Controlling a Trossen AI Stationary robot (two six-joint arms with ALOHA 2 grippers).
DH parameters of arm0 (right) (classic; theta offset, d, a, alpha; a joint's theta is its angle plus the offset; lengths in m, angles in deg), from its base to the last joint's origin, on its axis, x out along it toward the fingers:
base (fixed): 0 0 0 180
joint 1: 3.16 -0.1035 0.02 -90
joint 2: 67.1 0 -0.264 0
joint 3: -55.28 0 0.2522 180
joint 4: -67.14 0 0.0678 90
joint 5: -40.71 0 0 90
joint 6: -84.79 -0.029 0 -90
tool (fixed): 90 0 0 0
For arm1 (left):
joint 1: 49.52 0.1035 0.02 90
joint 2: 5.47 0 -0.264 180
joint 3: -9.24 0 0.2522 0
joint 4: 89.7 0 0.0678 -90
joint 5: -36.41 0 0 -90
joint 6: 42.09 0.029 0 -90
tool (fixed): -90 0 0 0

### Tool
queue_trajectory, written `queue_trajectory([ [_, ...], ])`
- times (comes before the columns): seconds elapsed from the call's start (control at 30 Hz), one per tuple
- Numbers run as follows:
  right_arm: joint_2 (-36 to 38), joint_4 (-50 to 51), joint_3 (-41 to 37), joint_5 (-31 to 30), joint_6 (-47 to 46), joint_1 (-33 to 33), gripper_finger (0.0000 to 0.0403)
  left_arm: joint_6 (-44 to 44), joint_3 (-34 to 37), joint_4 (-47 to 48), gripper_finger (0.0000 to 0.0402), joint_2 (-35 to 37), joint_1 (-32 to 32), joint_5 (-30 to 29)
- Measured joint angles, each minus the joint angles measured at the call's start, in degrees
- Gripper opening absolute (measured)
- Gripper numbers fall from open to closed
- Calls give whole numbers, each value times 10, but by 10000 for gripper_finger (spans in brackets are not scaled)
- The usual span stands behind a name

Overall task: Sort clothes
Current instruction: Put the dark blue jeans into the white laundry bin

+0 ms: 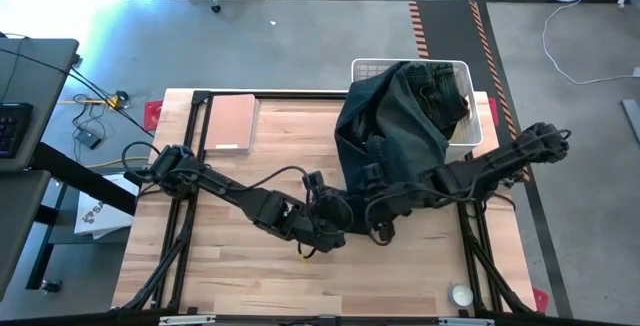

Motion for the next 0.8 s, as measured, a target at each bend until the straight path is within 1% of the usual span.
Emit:
queue_trajectory([
  [0.13, -39, -22, -18, 0, -27, 10, 301, 34, 2, -9, 10, -3, -11, -13],
  [0.2, -57, -52, -32, -12, -29, 12, 285, 42, 2, -28, 11, -3, -16, -19],
  [0.27, -74, -76, -40, -18, -26, 12, 258, 43, 2, -30, 16, -2, -19, -25],
  [0.37, -91, -91, -40, -33, -19, 12, 198, 43, 2, -30, 20, -2, -25, -28],
  [0.57, -95, -90, -40, -69, -19, 12, 40, 32, 2, -25, 26, -1, -33, -42],
  [0.6, -92, -87, -40, -69, -19, 11, 33, 24, 0, -22, 31, 0, -33, -40],
  [0.67, -80, -67, -42, -73, -34, 8, 33, 3, -3, -9, 48, 3, -33, -31],
  [0.8, -41, -13, -44, -99, -89, -4, 33, -56, -5, 81, 93, 21, -44, -26],
])
